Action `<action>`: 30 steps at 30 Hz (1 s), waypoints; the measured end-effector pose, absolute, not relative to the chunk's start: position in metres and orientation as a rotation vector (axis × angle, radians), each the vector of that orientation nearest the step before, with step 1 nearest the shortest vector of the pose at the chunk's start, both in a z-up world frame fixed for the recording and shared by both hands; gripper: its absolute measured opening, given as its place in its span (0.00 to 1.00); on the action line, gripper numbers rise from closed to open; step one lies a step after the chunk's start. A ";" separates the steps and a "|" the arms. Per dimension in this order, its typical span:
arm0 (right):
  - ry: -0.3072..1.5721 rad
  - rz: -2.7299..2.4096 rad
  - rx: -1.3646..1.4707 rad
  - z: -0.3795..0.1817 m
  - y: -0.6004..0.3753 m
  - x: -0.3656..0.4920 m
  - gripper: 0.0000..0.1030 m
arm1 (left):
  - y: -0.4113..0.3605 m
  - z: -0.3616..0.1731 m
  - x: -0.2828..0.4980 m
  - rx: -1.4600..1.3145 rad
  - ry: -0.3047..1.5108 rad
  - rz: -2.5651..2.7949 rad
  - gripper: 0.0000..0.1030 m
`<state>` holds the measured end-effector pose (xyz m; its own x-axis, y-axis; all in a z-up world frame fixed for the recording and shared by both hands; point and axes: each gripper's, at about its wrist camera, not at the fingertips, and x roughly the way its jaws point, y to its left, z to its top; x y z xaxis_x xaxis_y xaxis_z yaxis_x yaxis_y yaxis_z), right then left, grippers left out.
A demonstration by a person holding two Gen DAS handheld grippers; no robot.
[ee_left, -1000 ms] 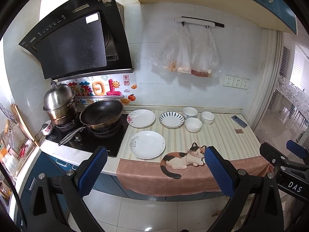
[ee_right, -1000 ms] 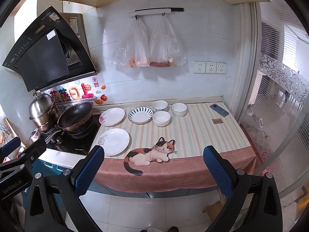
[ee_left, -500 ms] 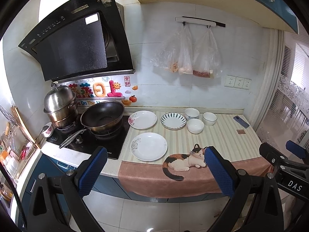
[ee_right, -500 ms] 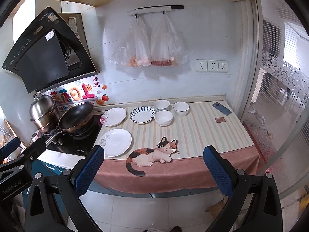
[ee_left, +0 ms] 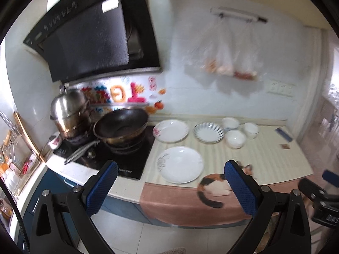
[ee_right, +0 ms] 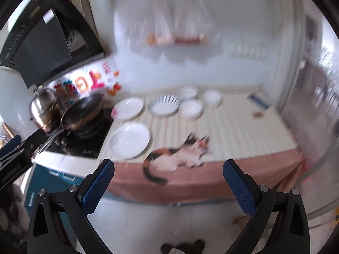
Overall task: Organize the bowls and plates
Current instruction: 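Reach the right gripper to the grey-flower white plate and grasp its rim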
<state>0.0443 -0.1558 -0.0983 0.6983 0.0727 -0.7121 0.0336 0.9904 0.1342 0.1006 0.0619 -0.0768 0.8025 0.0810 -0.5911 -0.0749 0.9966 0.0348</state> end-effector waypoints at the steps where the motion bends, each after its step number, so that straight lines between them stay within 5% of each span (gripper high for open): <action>1: 0.818 0.042 0.149 -0.108 -0.154 0.054 1.00 | 0.067 -0.086 0.110 0.003 0.648 0.085 1.00; 17: 1.256 0.338 0.307 -0.333 -0.125 0.342 0.99 | 0.119 -0.276 0.325 -0.031 1.049 0.095 0.98; 21: 1.354 0.396 0.337 -0.389 -0.110 0.407 0.96 | 0.132 -0.336 0.376 -0.094 1.201 0.088 0.87; 26: 1.439 0.443 0.332 -0.432 -0.092 0.455 0.86 | 0.146 -0.383 0.413 -0.167 1.310 0.085 0.74; 30: 1.446 0.491 0.324 -0.445 -0.076 0.474 0.67 | 0.152 -0.406 0.428 -0.214 1.364 0.072 0.68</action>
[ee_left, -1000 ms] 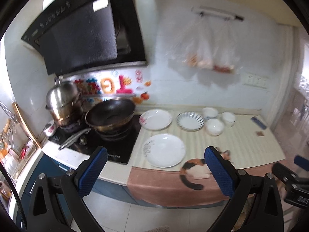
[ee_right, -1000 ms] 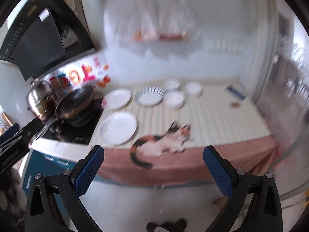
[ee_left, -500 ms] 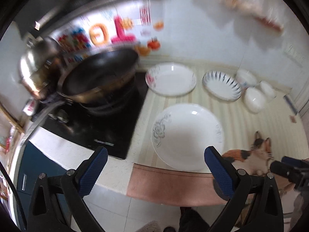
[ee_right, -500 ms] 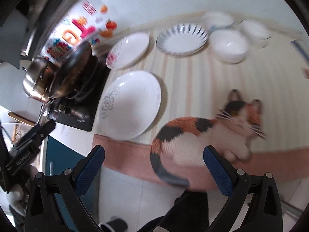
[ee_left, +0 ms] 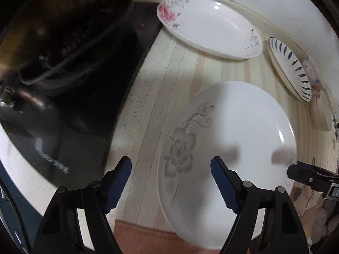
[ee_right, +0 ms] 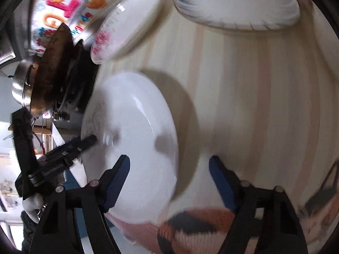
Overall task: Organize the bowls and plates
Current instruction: 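Reach the right gripper to the grey-flower white plate and grasp its rim, then lift the grey-flower plate with the right gripper toward the stove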
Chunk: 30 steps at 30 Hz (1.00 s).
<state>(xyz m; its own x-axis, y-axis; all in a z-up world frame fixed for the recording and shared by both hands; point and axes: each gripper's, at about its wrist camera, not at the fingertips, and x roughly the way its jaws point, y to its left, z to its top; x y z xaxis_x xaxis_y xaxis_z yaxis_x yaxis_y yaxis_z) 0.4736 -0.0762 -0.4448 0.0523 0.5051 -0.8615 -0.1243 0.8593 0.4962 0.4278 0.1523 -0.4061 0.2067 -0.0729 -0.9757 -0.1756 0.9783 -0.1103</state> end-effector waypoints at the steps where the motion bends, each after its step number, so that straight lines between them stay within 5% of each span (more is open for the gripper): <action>1: 1.462 0.511 0.311 -0.447 -0.071 0.478 0.54 | 0.153 -0.409 0.429 -0.222 1.376 0.065 0.54; 4: 1.473 0.535 0.296 -0.449 -0.060 0.486 0.37 | 0.148 -0.411 0.432 -0.241 1.375 0.023 0.39; 9: 1.480 0.519 0.287 -0.448 -0.057 0.488 0.31 | 0.141 -0.407 0.426 -0.241 1.384 0.046 0.38; 30: 1.446 0.350 0.420 -0.409 -0.190 0.430 0.31 | 0.039 -0.353 0.404 -0.158 1.347 -0.137 0.37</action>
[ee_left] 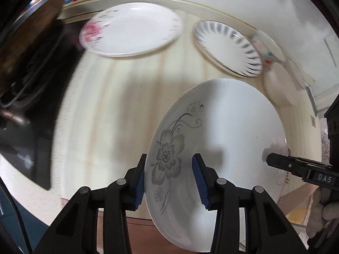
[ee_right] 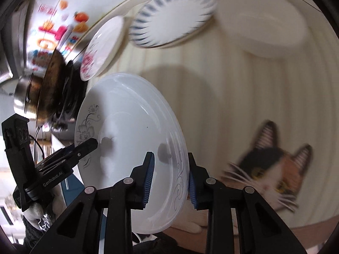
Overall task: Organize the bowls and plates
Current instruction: 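Lift the grey-flower plate with the right gripper toward the stove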
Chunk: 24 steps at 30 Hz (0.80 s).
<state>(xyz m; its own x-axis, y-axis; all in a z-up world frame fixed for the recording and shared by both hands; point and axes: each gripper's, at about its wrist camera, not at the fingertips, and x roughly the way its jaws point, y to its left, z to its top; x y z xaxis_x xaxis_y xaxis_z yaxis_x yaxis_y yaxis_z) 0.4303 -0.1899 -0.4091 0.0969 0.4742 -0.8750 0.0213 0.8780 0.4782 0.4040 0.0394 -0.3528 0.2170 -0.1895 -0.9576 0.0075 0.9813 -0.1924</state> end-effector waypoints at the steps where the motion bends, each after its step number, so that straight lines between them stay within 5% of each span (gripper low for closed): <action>1: 1.443 0.330 0.433 -0.410 -0.200 0.426 0.31 | 0.033 -0.355 0.410 -0.151 1.348 -0.151 0.37; 24: 1.423 0.188 0.576 -0.443 -0.295 0.399 0.31 | -0.060 -0.400 0.425 0.023 1.425 -0.271 0.38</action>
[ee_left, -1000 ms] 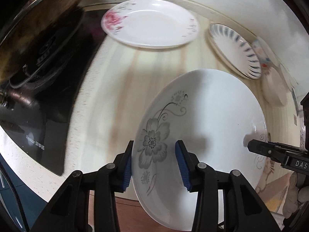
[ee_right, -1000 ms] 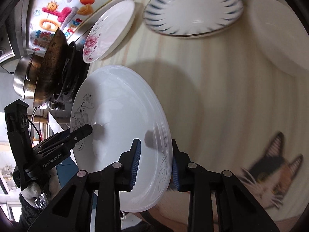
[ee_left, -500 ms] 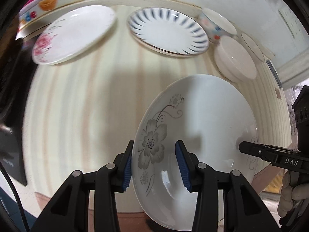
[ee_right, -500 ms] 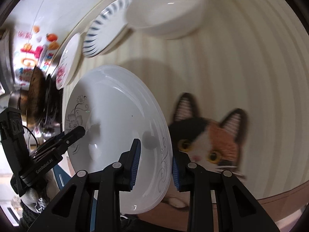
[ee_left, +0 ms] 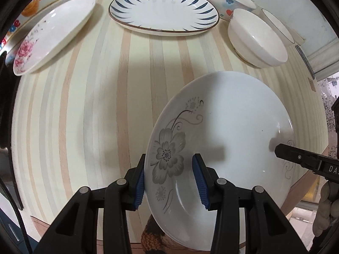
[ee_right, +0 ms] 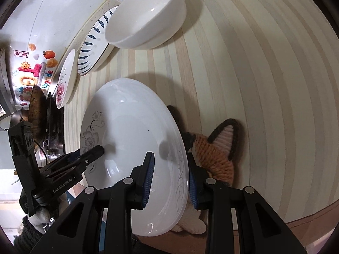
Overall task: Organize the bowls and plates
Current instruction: 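Lift the grey-flower plate with the right gripper toward the stove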
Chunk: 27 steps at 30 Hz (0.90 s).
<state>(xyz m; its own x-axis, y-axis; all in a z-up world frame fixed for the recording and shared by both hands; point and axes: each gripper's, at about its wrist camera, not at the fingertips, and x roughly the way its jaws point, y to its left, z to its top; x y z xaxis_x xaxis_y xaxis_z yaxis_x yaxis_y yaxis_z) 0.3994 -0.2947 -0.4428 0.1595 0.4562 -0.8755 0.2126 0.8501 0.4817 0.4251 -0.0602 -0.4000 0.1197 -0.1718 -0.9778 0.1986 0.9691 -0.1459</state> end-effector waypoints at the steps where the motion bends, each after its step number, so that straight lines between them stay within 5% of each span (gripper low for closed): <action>1: 1.425 0.188 0.577 -0.443 -0.293 0.400 0.31 | -0.062 -0.402 0.428 0.026 1.429 -0.268 0.38; 15: 1.477 0.177 0.552 -0.442 -0.287 0.409 0.34 | -0.043 -0.389 0.419 -0.010 1.392 -0.252 0.37; 19: 1.449 0.142 0.561 -0.414 -0.302 0.403 0.44 | -0.015 -0.348 0.418 -0.040 1.299 -0.226 0.38; 27: 1.350 0.288 0.555 -0.336 -0.234 0.438 0.48 | 0.068 -0.309 0.449 -0.127 1.169 -0.031 0.38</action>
<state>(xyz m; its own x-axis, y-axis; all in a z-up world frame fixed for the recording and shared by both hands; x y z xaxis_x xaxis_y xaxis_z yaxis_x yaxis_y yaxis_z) 0.4384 -0.2338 -0.3357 0.2102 0.5031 -0.8382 0.1175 0.8382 0.5326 0.4487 0.0677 -0.3094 0.3919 -0.0905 -0.9155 -0.0415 0.9924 -0.1159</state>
